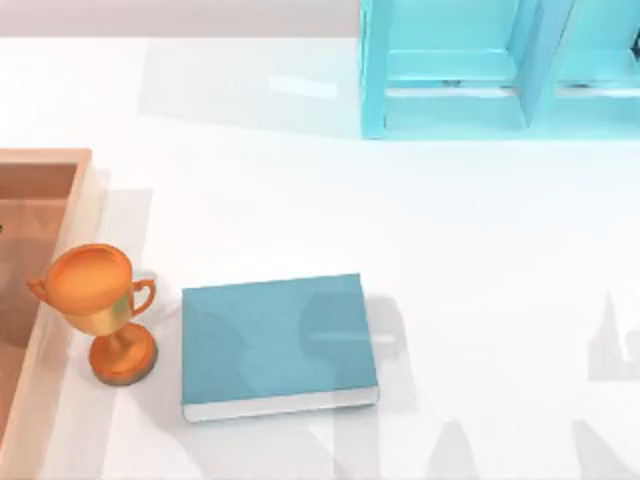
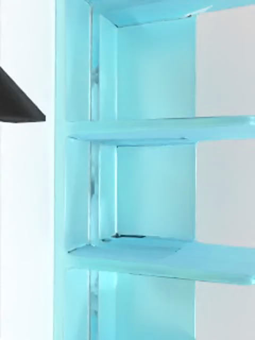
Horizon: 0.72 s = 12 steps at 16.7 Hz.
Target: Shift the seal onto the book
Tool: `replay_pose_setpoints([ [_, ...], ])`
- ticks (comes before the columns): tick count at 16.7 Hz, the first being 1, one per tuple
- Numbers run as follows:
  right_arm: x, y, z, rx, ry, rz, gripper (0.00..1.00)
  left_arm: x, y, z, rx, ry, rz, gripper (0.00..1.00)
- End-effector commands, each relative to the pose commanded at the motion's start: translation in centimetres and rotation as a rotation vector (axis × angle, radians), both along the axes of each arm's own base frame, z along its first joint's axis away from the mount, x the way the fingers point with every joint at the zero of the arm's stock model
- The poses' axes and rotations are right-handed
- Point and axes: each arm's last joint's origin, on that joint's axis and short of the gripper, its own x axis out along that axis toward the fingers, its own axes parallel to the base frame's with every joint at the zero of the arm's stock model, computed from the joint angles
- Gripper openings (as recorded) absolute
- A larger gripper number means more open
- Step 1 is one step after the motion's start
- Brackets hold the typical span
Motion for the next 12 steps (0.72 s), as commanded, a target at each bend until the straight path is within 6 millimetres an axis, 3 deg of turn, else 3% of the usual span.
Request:
replay_pose_setpoints([
  [12,0.0,0.0,0.0,0.0,0.0,0.0,1.0,0.0,0.0,0.0,0.0,0.0,0.0,0.02],
])
